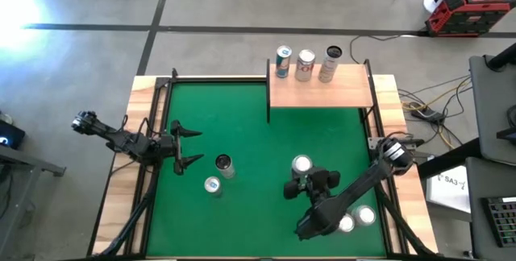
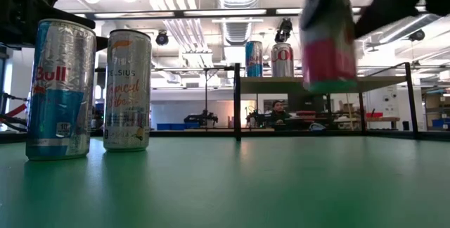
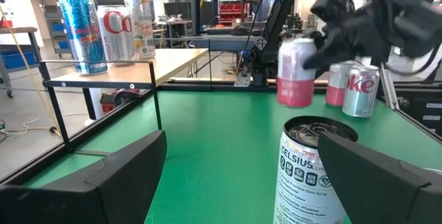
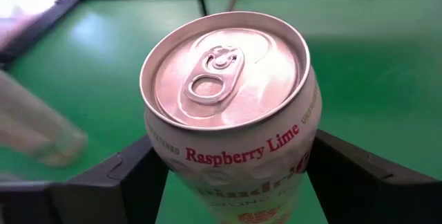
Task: Place canned beverage on shelf
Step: Put the top pink-white soda can on the shelf
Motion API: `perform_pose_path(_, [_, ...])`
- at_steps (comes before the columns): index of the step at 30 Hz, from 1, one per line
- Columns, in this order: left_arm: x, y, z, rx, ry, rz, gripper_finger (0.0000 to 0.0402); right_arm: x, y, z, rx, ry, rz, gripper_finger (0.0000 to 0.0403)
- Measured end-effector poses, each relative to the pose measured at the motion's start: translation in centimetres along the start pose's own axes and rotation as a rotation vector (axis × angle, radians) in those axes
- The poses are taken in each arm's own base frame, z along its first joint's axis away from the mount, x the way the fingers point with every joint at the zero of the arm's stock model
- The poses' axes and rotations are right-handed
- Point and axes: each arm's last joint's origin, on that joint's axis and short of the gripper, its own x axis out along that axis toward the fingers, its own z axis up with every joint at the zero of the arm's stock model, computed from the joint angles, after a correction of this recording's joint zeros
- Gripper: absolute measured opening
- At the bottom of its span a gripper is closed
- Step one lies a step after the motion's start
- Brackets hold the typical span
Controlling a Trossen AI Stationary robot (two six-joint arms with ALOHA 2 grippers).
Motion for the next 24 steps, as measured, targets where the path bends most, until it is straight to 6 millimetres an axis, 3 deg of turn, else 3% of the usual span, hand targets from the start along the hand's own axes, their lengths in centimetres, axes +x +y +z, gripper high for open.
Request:
perform_pose_path(7, [0.0, 0.0, 0.0, -0.001, -0.001, 0.000, 0.0361, 0.1, -0.5, 7.0, 0.130, 0.033, 0.018, 0.0279])
perform_pose_path(15, [0.0, 0.0, 0.0, 0.002, 0.003, 0.000, 0.0361, 3.1, -1.3, 13.5, 0.074, 0.015, -0.060, 0.0279])
perform_pose_path(24, [0.0, 0.0, 0.0, 0.002, 0.003, 0.000, 0.0361, 7.1, -3.0, 18.7, 0.127, -0.049, -0.187, 0.0279])
